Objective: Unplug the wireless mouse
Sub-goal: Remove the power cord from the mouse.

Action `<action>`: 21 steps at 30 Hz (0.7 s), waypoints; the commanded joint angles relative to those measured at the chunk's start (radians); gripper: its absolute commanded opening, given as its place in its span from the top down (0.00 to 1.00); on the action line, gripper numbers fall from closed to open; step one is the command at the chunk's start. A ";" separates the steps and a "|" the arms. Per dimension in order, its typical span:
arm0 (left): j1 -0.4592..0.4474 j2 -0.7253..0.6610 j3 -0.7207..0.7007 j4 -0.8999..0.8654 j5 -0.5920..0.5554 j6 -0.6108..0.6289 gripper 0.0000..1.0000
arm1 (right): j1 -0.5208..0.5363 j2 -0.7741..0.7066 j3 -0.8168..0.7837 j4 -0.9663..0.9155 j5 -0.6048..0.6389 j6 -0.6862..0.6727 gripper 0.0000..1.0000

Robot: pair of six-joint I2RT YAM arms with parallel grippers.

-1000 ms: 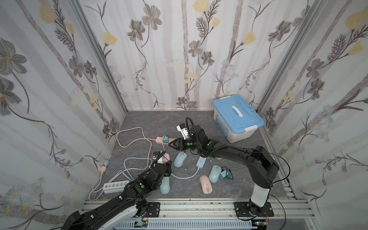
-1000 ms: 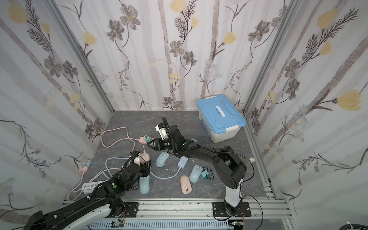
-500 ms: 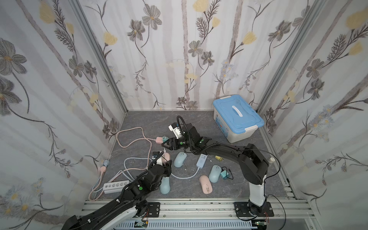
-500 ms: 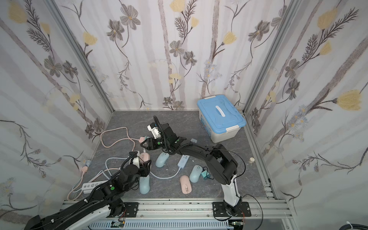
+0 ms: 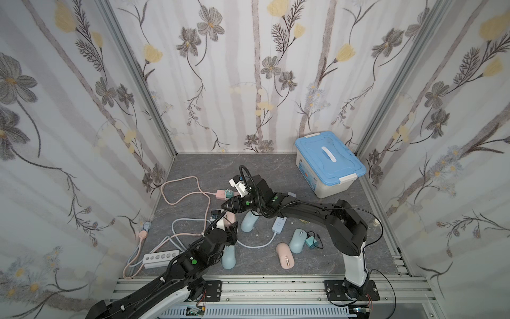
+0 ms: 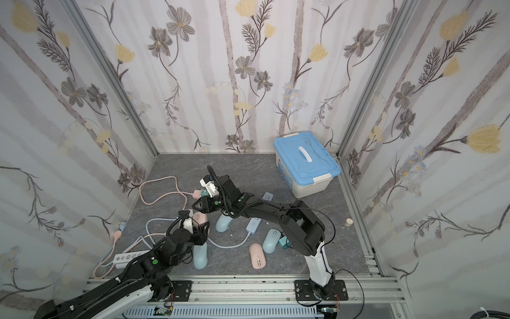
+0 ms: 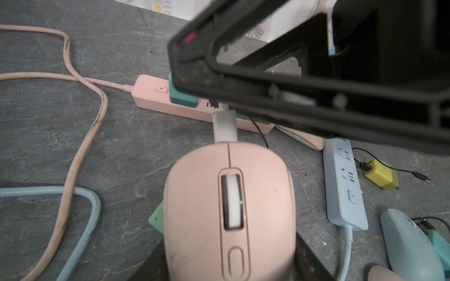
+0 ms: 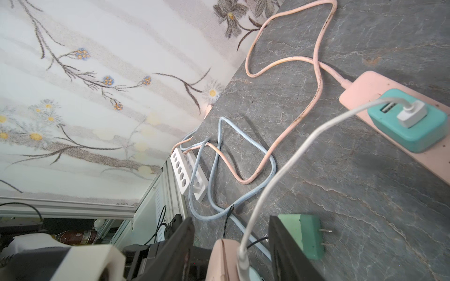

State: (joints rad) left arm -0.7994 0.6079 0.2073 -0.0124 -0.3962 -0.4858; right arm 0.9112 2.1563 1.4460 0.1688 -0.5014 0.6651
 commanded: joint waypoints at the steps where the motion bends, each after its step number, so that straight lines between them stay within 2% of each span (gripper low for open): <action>1: 0.000 -0.001 0.002 0.031 -0.010 0.012 1.00 | 0.001 0.005 -0.002 0.033 -0.008 0.014 0.57; 10: -0.001 0.000 0.004 0.029 -0.013 0.009 1.00 | 0.006 0.003 -0.010 0.035 -0.003 0.013 0.64; 17: 0.001 -0.003 0.011 0.023 -0.016 0.006 1.00 | 0.007 0.006 -0.008 0.035 -0.006 0.011 0.73; 21: -0.001 -0.011 0.015 0.023 -0.019 0.002 1.00 | 0.008 0.011 -0.006 0.028 -0.005 0.007 0.75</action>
State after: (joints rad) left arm -0.7982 0.6018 0.2100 -0.0216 -0.3969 -0.4862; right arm 0.9169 2.1612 1.4384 0.1711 -0.5018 0.6758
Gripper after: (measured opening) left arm 0.576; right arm 0.250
